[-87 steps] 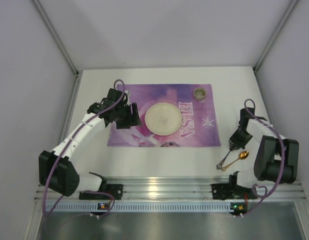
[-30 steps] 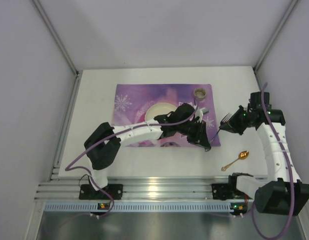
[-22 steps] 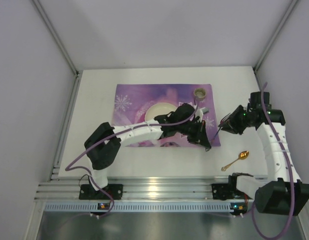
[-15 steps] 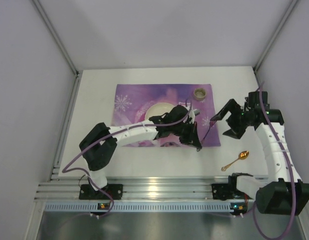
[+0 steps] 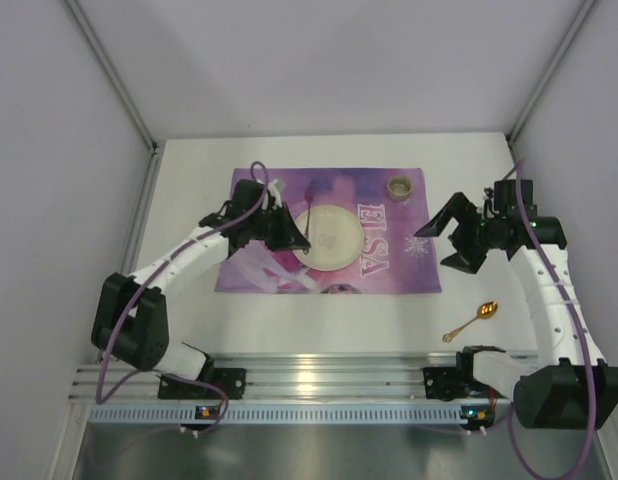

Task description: Set the dinner table for one person

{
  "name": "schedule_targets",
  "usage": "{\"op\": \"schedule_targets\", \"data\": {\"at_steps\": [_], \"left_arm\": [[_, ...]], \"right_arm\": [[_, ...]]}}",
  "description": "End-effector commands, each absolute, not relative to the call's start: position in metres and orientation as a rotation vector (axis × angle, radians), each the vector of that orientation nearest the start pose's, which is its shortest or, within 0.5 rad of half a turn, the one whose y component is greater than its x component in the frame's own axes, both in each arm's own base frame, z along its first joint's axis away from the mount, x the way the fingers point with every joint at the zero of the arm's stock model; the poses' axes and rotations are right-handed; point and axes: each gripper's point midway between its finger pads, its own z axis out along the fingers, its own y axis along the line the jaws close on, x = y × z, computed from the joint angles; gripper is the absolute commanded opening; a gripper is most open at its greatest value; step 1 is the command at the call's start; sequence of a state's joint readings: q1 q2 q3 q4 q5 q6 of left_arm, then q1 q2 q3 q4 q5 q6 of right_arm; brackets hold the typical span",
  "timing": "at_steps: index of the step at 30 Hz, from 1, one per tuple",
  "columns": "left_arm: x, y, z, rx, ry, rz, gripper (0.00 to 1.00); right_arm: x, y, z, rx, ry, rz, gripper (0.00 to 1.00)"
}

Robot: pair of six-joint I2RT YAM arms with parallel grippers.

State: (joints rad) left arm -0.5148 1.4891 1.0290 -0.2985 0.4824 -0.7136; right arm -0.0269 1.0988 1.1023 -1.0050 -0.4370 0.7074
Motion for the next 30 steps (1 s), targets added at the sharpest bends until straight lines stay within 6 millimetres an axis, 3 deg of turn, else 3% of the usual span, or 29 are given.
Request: {"op": "schedule_targets", "data": {"at_steps": [1,5,9,17,23,30], "left_arm": [[0.283,-0.231,0.142,-0.011,2.543,-1.050,0.00],[0.296,-0.189,0.126,-0.152,2.550,-1.024,0.00],[0.303,-0.169,0.108,-0.233,2.562,-1.053,0.00],[0.322,-0.144,0.087,-0.350,2.563,-1.117,0.00],[0.319,-0.131,0.058,-0.405,2.634,-1.128,0.00],[0.310,-0.119,0.043,-0.421,2.696,-1.107,0.22]], "right_arm": [[0.246,0.101,0.218,0.699,2.472,0.861,1.00],[0.245,0.102,0.215,0.699,2.476,0.867,1.00],[0.241,0.110,0.214,0.660,2.492,0.885,1.00],[0.231,0.113,0.205,0.643,2.514,0.884,1.00],[0.227,0.114,0.200,0.632,2.529,0.877,1.00],[0.226,0.115,0.199,0.617,2.536,0.875,1.00]]}}
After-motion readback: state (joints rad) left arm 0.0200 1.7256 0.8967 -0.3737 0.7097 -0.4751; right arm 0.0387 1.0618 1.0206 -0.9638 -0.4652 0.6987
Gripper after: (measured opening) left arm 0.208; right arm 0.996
